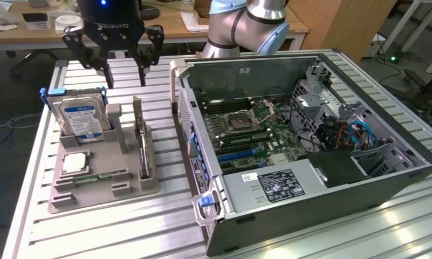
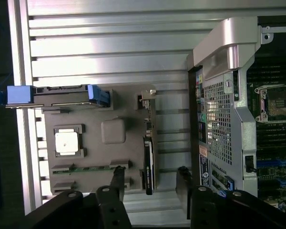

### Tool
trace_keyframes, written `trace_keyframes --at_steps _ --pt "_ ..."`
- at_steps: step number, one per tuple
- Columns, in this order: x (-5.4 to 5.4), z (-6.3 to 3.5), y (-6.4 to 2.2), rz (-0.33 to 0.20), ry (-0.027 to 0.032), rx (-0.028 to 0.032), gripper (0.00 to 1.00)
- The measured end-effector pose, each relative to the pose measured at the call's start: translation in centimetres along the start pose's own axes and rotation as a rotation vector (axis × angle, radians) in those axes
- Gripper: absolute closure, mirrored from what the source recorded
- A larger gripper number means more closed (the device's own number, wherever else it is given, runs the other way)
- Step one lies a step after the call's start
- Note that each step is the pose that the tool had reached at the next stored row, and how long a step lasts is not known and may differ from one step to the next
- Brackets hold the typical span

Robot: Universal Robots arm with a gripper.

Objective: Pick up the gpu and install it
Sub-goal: 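Pick up the gpu and move the gpu toward the slot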

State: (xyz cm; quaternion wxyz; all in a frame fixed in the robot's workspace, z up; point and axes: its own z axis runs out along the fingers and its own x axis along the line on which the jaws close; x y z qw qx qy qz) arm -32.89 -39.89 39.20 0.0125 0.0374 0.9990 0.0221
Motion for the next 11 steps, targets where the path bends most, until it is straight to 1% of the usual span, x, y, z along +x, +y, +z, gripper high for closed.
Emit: trace_keyframes --at_steps 3,5,6,11 --pt "0.00 0.00 0.00 0.000 0.0000 0.0000 0.30" --pt "0.00 0.00 0.00 0.000 0.0000 0.0000 0.30" --pt "0.00 0.00 0.00 0.000 0.0000 0.0000 0.24" --pt "0.00 0.08 0.00 -0.009 0.0002 -0.0003 0.24"
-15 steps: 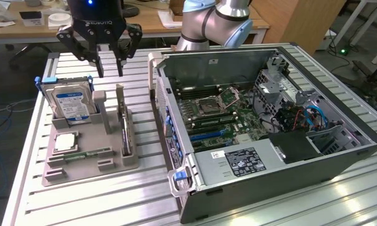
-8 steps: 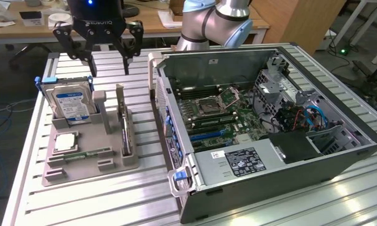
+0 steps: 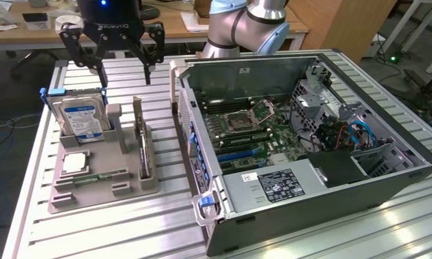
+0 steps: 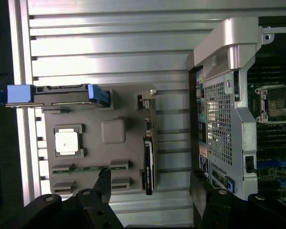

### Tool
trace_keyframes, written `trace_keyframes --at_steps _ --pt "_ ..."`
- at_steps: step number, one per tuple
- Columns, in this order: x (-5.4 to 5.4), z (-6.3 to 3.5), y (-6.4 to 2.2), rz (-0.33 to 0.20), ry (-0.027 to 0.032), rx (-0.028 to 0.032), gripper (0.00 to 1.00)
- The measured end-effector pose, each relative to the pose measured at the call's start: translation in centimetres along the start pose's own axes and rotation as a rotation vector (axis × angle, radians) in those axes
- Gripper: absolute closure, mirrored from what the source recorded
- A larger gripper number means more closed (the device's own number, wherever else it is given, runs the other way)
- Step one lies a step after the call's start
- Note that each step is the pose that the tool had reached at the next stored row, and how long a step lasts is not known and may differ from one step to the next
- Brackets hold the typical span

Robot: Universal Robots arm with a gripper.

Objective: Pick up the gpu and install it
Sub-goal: 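Pick up the gpu and move the gpu toward the slot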

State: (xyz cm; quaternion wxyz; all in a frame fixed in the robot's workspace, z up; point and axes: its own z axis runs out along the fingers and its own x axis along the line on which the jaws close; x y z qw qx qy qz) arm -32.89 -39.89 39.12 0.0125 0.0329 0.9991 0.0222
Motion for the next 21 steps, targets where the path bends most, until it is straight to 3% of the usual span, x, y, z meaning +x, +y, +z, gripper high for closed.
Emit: trace_keyframes --at_steps 5,12,17,21 --pt "0.00 0.19 -0.01 -0.048 0.0029 -0.0009 0.24" --pt "-0.03 0.28 -0.24 -0.052 0.0049 -0.0010 0.24" --pt "-0.09 0.64 -0.45 -0.073 0.0183 -0.0002 0.24" --pt "-0.12 0.84 -0.57 -0.079 0.0195 0.0006 0.24"
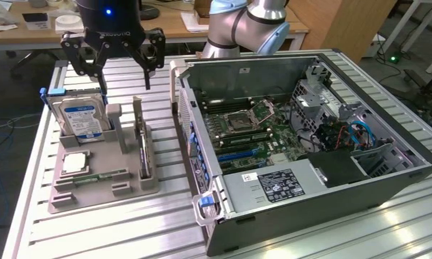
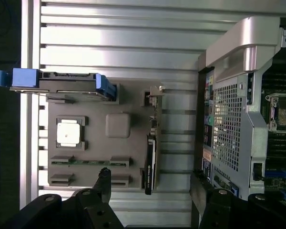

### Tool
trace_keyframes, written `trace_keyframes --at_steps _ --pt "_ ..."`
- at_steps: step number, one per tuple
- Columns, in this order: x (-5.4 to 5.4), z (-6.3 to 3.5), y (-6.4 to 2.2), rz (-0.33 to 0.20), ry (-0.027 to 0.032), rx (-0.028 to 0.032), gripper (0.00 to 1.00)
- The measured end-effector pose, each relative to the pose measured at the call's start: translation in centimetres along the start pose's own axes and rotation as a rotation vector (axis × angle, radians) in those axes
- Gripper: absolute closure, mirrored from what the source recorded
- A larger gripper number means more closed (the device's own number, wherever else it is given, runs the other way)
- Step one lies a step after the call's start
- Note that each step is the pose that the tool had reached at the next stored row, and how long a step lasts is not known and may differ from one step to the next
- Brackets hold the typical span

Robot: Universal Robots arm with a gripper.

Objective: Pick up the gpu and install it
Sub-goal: 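Pick up the gpu and move the gpu toward the slot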

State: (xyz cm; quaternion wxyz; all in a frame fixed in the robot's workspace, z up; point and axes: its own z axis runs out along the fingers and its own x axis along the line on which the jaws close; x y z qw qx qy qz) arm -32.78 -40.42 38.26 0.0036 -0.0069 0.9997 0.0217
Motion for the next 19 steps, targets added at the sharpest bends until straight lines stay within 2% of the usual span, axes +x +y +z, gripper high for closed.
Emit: trace_keyframes --at_steps 3,8,11,14,19 --pt "0.0 0.15 -0.06 -0.001 -0.0024 0.0005 0.24" --pt "0.0 0.61 -0.09 -0.003 -0.0171 0.0008 0.24" --pt "0.0 0.91 -0.10 -0.004 -0.0232 0.0008 0.24" --pt "0.0 1.07 -0.11 -0.004 -0.0256 0.0010 0.24" --pt "0.0 1.10 -0.11 -0.004 -0.0262 0.0009 0.24"
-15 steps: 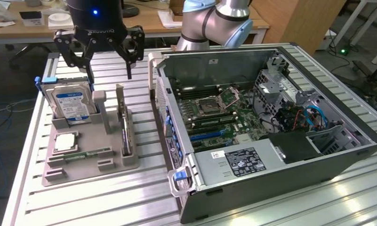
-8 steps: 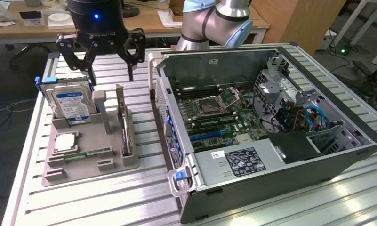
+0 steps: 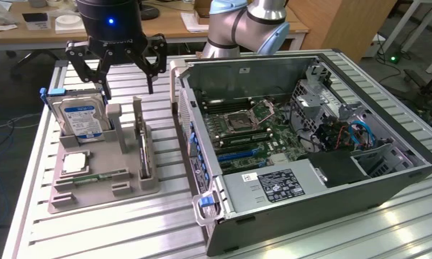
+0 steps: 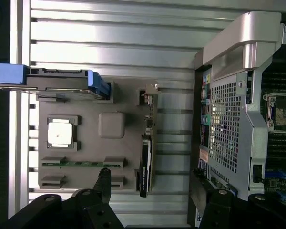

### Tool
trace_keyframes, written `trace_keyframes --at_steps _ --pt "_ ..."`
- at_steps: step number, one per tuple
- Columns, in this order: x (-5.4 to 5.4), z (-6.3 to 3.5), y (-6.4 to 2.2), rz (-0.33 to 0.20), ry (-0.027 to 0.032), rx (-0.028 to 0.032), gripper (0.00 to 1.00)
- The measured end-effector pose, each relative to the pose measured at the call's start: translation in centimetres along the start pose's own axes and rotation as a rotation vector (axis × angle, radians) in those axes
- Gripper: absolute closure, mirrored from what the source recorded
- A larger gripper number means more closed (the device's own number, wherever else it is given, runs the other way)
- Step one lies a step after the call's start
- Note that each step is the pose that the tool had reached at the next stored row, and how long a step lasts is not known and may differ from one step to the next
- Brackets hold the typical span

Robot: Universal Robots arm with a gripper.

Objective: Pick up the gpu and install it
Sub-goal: 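Pick up the gpu and move the gpu toward the slot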

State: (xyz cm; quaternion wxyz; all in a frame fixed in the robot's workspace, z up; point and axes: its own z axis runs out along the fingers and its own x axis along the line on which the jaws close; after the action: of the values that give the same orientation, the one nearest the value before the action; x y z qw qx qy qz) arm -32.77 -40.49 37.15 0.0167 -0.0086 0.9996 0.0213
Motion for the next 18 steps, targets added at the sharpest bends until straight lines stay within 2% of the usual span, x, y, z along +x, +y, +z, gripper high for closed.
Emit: trace_keyframes --at_steps 7,18 --pt "-0.01 0.03 -0.16 0.000 0.0000 0.0000 0.24" --pt "-0.42 0.69 -0.33 0.000 0.0000 0.0000 0.24"
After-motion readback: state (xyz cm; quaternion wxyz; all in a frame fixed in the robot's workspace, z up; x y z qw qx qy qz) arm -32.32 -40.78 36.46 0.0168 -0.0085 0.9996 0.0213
